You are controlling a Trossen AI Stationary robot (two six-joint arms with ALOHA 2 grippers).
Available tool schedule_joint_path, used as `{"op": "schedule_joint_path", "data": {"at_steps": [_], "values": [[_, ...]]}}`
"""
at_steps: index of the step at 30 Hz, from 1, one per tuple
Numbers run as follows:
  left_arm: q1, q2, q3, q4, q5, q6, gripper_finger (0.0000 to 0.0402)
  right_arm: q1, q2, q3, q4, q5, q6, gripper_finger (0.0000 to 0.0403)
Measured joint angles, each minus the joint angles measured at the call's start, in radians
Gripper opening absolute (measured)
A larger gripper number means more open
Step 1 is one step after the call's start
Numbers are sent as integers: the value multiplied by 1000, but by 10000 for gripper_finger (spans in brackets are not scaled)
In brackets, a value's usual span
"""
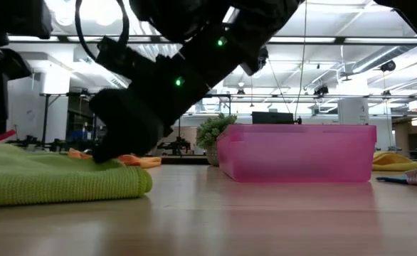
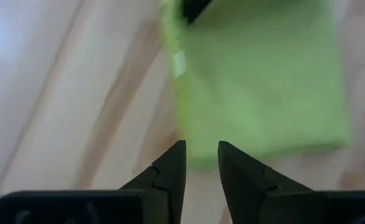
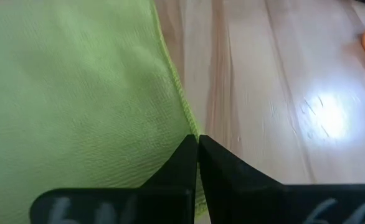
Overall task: Fold microfiber towels
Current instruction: Fold the green towel
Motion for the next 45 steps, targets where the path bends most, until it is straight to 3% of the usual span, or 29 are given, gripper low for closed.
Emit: {"op": "schedule_joint_path", "data": {"at_steps": [6, 11, 17, 35, 40, 45], "values": [[0, 88, -18, 184, -25, 59, 79, 0, 9, 0, 3, 6, 0, 8], [0, 200, -20, 180, -24, 49, 79, 0, 9, 0, -2, 6, 0, 8], [1, 258, -20, 102, 63, -16, 79, 0, 9, 0, -9, 5, 0, 8], [0, 88, -16, 2, 90, -30, 79, -3, -36, 0, -46, 7, 14, 8], [-2, 35, -16, 4, 169, -80, 79, -3, -73, 0, -106, 6, 59, 8], [-6, 21, -16, 0, 183, -113, 79, -3, -87, 0, -140, -3, 86, 8]]}}
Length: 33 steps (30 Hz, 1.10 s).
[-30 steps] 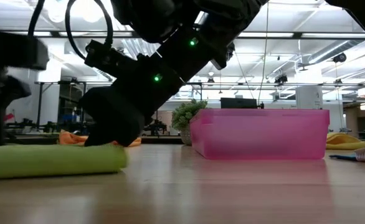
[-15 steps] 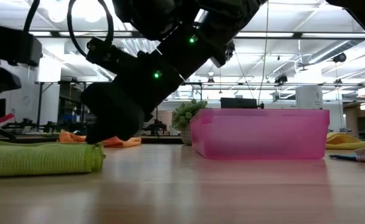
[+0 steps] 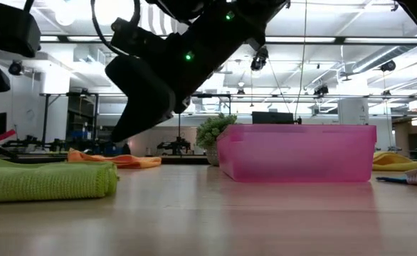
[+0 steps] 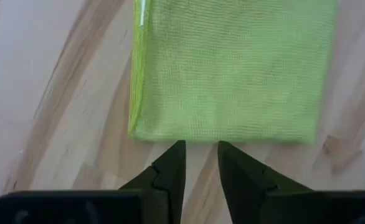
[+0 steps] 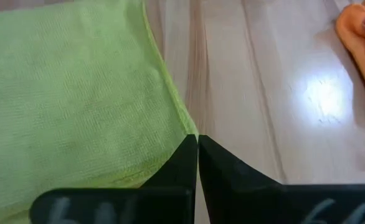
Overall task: Fold microfiber towels
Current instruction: Fold the green towel, then put the green towel into the red bin
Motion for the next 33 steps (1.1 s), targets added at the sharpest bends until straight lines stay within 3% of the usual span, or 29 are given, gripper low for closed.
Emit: {"op": "schedule_joint_path", "data": {"at_steps": [4, 8, 13, 21, 26, 33], "values": [[0, 1, 0, 0, 18, -159, 79, -8, 0, 0, -18, -150, 117, 16], [-5, 1, 0, 15, 18, -371, 81, -19, -1, 0, -28, -300, 301, 53], [-11, 1, -19, 123, 3, -484, 117, -22, -1, 0, -28, -306, 438, 125], [-42, 6, -129, 196, 27, -696, 223, -21, -1, 0, -69, -306, 516, 220], [-50, 23, -166, 333, -12, -710, 259, -21, -1, 0, -86, -306, 518, 244], [-51, 93, -194, 436, -40, -694, 258, -21, 4, -8, -69, -306, 518, 247]]}}
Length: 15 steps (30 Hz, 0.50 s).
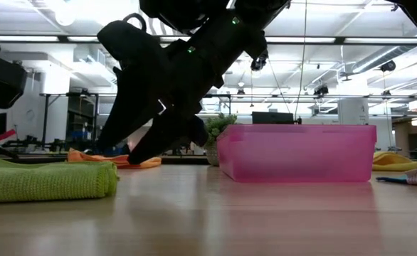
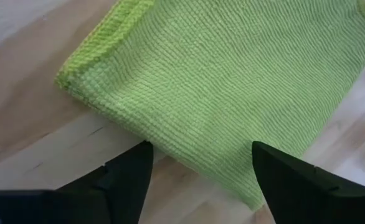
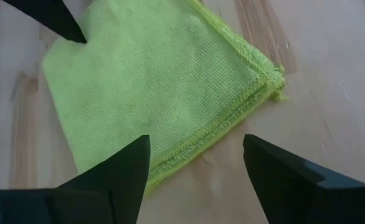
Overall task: Fold microfiber towels
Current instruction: Put the green towel into the red bin
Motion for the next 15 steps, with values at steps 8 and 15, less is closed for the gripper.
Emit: {"op": "schedule_joint_path", "data": {"at_steps": [8, 15], "values": [[-1, 45, 2, 19, -47, 18, 241, -7, 54, 2, 60, -2, 26, 246], [0, 83, 2, 45, -90, 22, 214, -10, 87, 2, 185, -114, 23, 235]]}}
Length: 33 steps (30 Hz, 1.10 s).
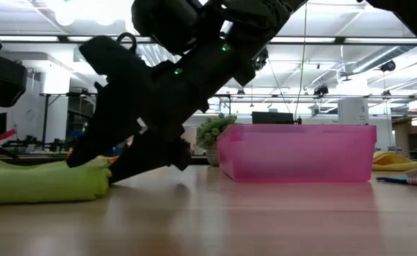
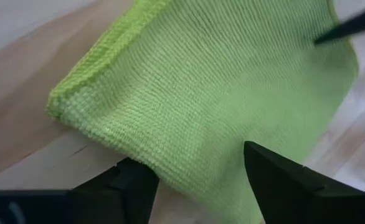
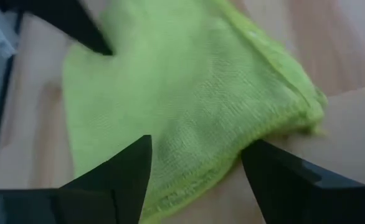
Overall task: Fold microfiber towels
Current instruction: Put the green towel into the red bin
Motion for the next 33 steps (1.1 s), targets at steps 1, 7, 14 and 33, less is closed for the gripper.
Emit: {"op": "schedule_joint_path", "data": {"at_steps": [1, 7, 14, 33], "values": [[0, 3, 0, 4, -6, 1, 210, 0, 3, 4, 9, -10, 0, 233], [0, 16, 8, 44, -66, 47, 180, -3, 6, 4, 29, -17, 0, 216], [1, 16, 11, 48, -105, 57, 108, -10, 7, 4, 36, -16, -6, 122], [9, -51, 34, 35, -273, 179, 6, -10, -97, 4, -122, 111, -144, 14]]}}
